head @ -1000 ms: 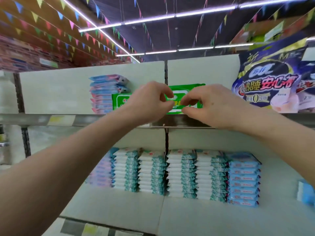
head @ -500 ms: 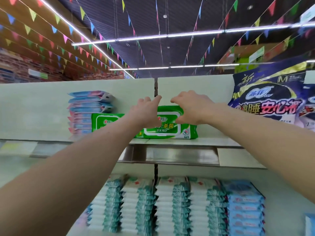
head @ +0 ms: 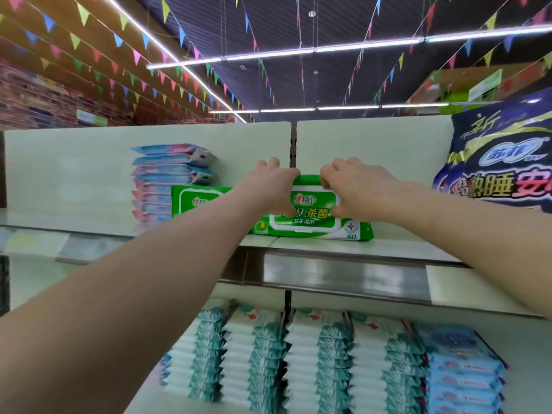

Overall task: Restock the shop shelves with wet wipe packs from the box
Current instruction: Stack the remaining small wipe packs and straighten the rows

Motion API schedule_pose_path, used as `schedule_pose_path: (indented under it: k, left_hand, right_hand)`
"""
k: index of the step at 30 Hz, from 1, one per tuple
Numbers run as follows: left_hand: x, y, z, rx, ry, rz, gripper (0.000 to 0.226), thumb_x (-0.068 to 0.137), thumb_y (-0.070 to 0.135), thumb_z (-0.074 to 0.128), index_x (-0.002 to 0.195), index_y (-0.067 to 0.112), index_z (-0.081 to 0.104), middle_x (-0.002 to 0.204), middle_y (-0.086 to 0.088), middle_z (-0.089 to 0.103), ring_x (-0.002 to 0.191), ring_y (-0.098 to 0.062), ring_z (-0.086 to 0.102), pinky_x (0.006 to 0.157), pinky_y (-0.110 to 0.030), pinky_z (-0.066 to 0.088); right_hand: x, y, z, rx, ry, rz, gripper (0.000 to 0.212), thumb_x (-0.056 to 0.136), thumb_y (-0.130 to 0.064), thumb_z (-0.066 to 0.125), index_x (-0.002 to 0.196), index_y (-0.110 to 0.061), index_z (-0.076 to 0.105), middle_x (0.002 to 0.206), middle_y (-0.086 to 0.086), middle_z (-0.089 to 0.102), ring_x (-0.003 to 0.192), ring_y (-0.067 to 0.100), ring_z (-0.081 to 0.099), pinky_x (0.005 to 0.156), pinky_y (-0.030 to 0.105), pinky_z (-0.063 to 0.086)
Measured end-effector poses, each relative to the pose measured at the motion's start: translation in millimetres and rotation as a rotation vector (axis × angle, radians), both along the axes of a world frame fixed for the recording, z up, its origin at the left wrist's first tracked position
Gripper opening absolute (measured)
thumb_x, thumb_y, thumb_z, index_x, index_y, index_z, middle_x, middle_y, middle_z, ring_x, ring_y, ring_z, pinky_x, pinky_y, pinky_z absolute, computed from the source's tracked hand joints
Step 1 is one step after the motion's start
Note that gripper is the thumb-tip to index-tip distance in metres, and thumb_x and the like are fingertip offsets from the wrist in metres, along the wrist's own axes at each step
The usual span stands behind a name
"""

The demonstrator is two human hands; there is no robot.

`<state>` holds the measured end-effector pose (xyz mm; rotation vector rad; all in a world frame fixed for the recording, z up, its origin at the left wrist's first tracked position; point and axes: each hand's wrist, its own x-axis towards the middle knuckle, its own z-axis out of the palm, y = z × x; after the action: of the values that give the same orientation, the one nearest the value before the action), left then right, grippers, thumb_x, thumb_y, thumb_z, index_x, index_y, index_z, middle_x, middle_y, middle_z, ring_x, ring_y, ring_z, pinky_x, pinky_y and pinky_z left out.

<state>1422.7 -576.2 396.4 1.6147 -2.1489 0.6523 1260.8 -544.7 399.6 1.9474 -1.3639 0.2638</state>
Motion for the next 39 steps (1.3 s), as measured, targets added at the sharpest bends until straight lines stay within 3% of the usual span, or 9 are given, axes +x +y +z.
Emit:
schedule_pose_path:
  k: [5,9,14,18,23,28,33,36,39]
  left_hand:
    - [4.9,8.0,-3.2,-0.043,0.022,0.003,0.072,0.08,0.04,0.07,0.141,0.023,0.036,0.13,-0.01,0.043,0.12,-0.03,0.04,0.092,-0.044,0.043]
    - [37.1,26.2,5.2,-0.07,0.09,-0.014,0.074,0.085,0.036,0.067,0.148,0.024,0.031,0.141,-0.01,0.038,0.13,-0.03,0.037,0.104,-0.049,0.038]
    - [101.4,43.5,16.5,0.011,0.204,0.054,0.074,0.083,0.029,0.072,0.147,0.021,0.035,0.143,-0.013,0.038,0.129,-0.032,0.041,0.109,-0.042,0.036]
    - [141.3,40.5,9.8,0.102,0.171,0.1,0.075,0.084,0.026,0.072,0.148,0.018,0.034,0.147,-0.009,0.039,0.129,-0.029,0.042,0.104,-0.033,0.034]
    - [167.3,16.0,6.2,0.171,0.109,0.035,0.067,0.086,0.032,0.067,0.146,0.023,0.038,0.143,-0.005,0.045,0.122,-0.022,0.046,0.095,-0.028,0.035]
    - [179.8,-4.3,13.7,0.327,0.228,-0.132,0.055,0.09,0.031,0.064,0.141,0.027,0.045,0.11,0.002,0.057,0.093,-0.014,0.059,0.077,-0.024,0.052]
    - [188.8,-19.5,17.9,0.387,0.376,-0.244,0.053,0.088,0.025,0.068,0.138,0.022,0.05,0.086,0.007,0.062,0.072,-0.008,0.067,0.056,-0.015,0.053]
    - [190.5,-23.7,12.7,0.359,0.387,-0.274,0.053,0.089,0.027,0.067,0.138,0.023,0.05,0.09,0.004,0.063,0.073,-0.009,0.065,0.056,-0.016,0.054]
    - [193.4,-25.9,4.4,0.371,0.403,-0.302,0.055,0.09,0.03,0.064,0.141,0.025,0.045,0.108,-0.001,0.065,0.083,-0.015,0.066,0.067,-0.024,0.057]
  right_hand:
    - [3.1,0.0,5.0,0.005,0.02,-0.034,0.044,0.085,-0.04,0.065,0.119,-0.021,0.045,0.116,0.004,0.05,0.104,0.023,0.048,0.068,0.033,0.039]
    - [13.6,10.0,13.9,-0.055,0.092,-0.079,0.041,0.088,-0.047,0.059,0.118,-0.022,0.052,0.116,0.006,0.051,0.107,0.027,0.048,0.069,0.033,0.038]
    - [58.8,24.3,21.1,-0.009,-0.037,0.119,0.041,0.09,-0.045,0.058,0.123,-0.022,0.055,0.126,0.003,0.054,0.115,0.026,0.051,0.085,0.037,0.044]
    - [108.7,18.8,17.5,0.057,-0.068,0.222,0.043,0.089,-0.042,0.059,0.127,-0.021,0.053,0.13,0.001,0.052,0.118,0.023,0.05,0.096,0.038,0.044]
    - [164.2,6.9,6.3,0.116,-0.101,0.215,0.043,0.09,-0.04,0.059,0.128,-0.021,0.051,0.126,0.0,0.054,0.113,0.022,0.052,0.089,0.035,0.045]
    - [187.5,-7.5,3.8,0.133,-0.171,0.095,0.032,0.088,-0.039,0.062,0.113,-0.02,0.052,0.11,0.002,0.06,0.099,0.024,0.056,0.083,0.037,0.049]
    - [192.1,-15.0,5.9,0.157,-0.272,0.068,0.025,0.088,-0.031,0.066,0.101,-0.021,0.048,0.103,0.0,0.055,0.093,0.02,0.05,0.081,0.034,0.045]
    - [196.4,-18.3,3.7,0.146,-0.293,0.038,0.023,0.088,-0.029,0.065,0.1,-0.021,0.047,0.102,0.001,0.055,0.092,0.021,0.051,0.077,0.034,0.043]
    - [195.8,-18.9,2.2,0.169,-0.316,0.012,0.024,0.087,-0.03,0.066,0.097,-0.024,0.045,0.101,0.001,0.055,0.09,0.021,0.051,0.076,0.035,0.044]
